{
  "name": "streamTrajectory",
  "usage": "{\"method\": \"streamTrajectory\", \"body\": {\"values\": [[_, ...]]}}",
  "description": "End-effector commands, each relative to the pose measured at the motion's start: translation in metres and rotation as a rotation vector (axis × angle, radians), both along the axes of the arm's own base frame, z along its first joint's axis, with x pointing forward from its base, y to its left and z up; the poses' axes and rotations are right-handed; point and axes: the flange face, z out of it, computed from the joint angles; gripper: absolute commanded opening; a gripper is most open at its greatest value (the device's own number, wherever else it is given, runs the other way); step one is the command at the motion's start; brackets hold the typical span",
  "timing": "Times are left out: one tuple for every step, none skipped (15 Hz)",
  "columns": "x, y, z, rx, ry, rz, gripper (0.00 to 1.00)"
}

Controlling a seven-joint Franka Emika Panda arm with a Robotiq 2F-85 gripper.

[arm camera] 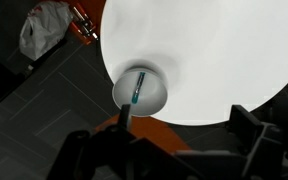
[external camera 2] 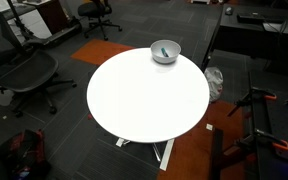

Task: Take the marker out of the bowl and put it on the table

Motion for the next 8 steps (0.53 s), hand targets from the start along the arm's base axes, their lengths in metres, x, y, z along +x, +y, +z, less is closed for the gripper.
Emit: {"method": "streamTrajectory", "body": {"values": [[0.018,-0.034,0.009,-0.007,-0.021,-0.102,1.00],[0.022,-0.045,0.010,0.000,-0.029,-0.124,1.00],[0.026,-0.053,0.009,0.006,-0.034,-0.139,1.00],[0.030,-0.061,0.009,0.011,-0.037,-0.152,1.00],[0.032,-0.067,0.009,0.012,-0.038,-0.165,1.00],[0.036,-0.074,0.007,0.012,-0.037,-0.177,1.00],[0.039,-0.081,0.005,0.015,-0.036,-0.192,1.00],[0.041,-0.085,0.004,0.029,-0.040,-0.204,1.00]]}}
